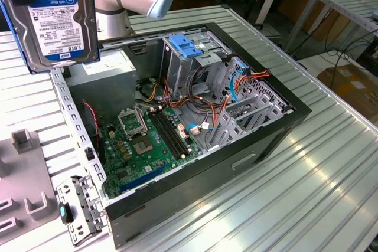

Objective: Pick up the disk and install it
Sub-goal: 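Pick up the disk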

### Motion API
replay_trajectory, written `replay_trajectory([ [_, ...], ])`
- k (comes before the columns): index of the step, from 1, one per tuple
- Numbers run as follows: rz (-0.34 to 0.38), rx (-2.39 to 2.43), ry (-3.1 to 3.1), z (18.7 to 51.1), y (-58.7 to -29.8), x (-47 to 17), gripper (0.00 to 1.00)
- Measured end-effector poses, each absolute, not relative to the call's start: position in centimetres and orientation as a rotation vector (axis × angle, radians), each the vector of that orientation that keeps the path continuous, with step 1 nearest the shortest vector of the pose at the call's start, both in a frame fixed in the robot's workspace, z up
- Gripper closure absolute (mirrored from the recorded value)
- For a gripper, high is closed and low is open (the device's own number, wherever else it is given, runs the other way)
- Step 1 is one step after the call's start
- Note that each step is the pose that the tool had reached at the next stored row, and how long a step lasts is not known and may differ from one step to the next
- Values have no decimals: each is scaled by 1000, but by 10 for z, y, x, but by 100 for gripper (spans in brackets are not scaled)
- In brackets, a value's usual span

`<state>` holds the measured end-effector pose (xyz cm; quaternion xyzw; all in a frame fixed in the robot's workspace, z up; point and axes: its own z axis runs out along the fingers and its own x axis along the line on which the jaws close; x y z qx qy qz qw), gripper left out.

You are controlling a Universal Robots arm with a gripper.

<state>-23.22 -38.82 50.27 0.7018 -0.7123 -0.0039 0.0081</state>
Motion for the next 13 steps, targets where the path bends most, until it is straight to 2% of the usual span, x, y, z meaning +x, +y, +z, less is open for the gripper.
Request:
replay_trajectory([
  [13,-12,2191,-2228,503,-388,-203,63],
])
